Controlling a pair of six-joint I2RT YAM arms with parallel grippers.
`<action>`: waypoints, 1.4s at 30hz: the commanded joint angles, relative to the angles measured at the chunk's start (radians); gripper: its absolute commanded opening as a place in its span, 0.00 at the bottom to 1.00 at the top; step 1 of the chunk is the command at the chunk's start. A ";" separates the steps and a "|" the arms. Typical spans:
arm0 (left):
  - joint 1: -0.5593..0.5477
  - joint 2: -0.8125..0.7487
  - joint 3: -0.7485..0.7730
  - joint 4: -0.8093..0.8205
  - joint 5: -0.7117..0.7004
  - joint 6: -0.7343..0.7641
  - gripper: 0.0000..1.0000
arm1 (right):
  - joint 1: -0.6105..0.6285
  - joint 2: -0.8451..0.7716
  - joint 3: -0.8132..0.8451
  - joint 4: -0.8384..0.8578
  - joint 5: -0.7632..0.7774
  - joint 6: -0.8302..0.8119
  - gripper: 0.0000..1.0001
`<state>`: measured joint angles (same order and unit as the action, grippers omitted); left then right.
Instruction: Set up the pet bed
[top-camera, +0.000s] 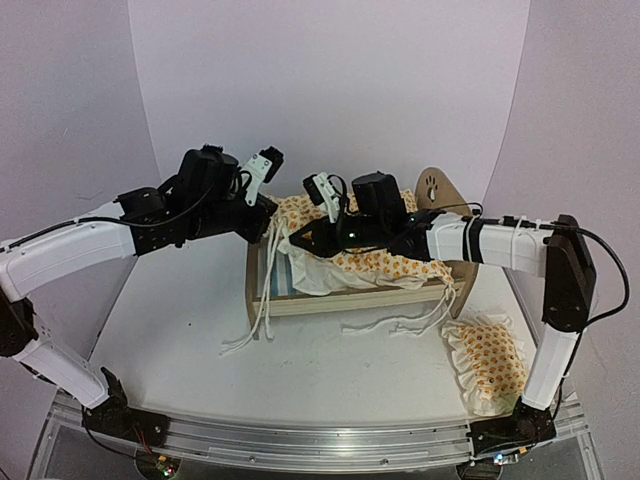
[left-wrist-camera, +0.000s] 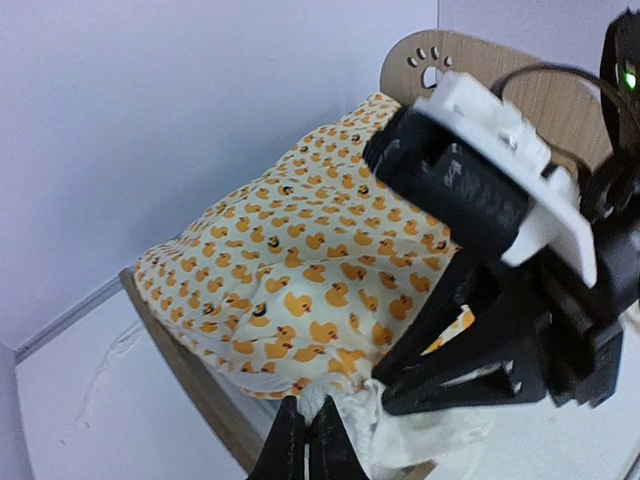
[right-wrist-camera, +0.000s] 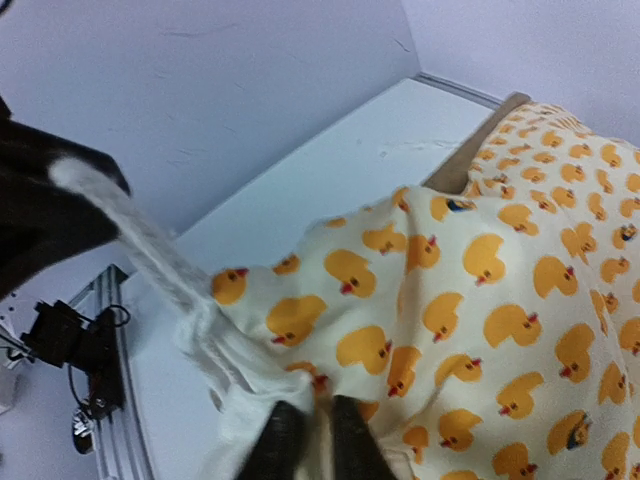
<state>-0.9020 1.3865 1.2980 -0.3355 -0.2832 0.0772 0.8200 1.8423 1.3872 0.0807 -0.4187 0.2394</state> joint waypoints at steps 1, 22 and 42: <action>0.010 0.030 0.107 -0.090 0.132 -0.184 0.00 | 0.039 -0.071 -0.007 -0.283 0.128 -0.011 0.31; 0.030 -0.006 0.093 -0.141 0.237 -0.225 0.00 | 0.179 -0.077 -0.218 0.282 0.042 0.323 0.45; 0.049 -0.039 0.053 -0.142 0.263 -0.219 0.00 | 0.151 0.086 -0.167 0.403 0.145 0.382 0.14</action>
<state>-0.8642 1.3827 1.3518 -0.4839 -0.0433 -0.1551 0.9714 1.9224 1.1732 0.3748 -0.2211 0.6388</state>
